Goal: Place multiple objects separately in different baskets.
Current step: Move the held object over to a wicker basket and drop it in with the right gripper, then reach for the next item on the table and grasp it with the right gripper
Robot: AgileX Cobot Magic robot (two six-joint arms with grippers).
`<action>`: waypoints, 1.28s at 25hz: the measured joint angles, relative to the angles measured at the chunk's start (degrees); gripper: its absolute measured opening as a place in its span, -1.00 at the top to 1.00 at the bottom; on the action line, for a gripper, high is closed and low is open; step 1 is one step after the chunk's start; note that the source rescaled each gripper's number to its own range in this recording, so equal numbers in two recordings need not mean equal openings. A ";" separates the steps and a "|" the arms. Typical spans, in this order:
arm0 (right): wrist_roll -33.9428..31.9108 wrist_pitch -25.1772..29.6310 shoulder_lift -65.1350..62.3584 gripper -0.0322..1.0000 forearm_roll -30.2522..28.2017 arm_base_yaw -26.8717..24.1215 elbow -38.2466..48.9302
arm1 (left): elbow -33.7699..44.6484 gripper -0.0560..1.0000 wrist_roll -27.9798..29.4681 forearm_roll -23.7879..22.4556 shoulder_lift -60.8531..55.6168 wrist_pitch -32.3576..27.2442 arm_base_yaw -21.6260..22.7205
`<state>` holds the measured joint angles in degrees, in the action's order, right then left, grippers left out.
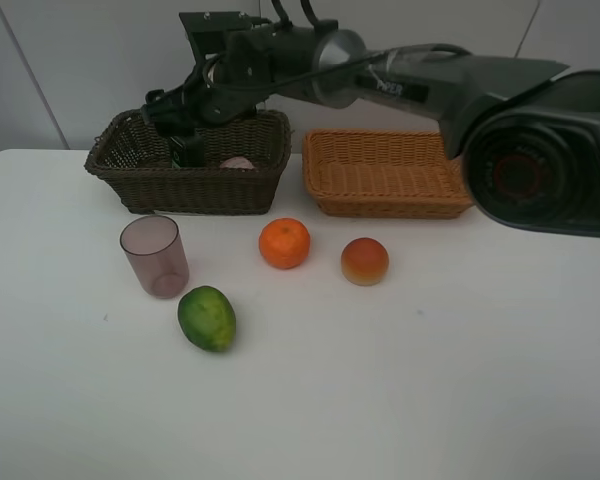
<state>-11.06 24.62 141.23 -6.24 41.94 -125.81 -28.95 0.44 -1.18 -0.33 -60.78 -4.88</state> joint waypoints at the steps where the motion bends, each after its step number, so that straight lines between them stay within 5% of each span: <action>1: 0.00 1.22 -0.83 -0.95 0.21 0.00 0.00 | 0.00 -0.99 0.00 0.00 0.00 0.00 0.00; 5: 0.00 9.88 -4.95 -1.00 0.66 0.00 0.00 | 0.00 -0.99 0.00 0.00 0.00 0.00 0.00; 6: 0.00 16.30 -7.08 -1.00 0.82 0.00 0.00 | 0.00 -0.99 0.00 0.00 0.00 0.00 0.00; 7: 0.00 16.30 -7.08 -1.00 0.82 0.00 0.00 | 0.00 -0.99 0.00 0.00 0.00 0.00 0.00; 15: -1.08 42.94 -14.77 -1.00 -0.14 0.00 4.26 | 0.00 -0.99 0.00 0.00 0.00 0.00 0.00; 20: -6.58 43.35 -21.58 -1.00 -1.60 -0.64 17.33 | 0.00 -0.99 0.00 0.00 0.00 0.00 0.00; 32: -23.04 29.72 -32.94 -1.00 -2.45 -8.78 48.18 | 0.00 -0.99 0.00 0.00 0.00 0.00 0.00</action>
<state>-34.09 54.34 108.29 -8.69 33.15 -77.64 -28.95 0.44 -1.18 -0.33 -60.78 -4.88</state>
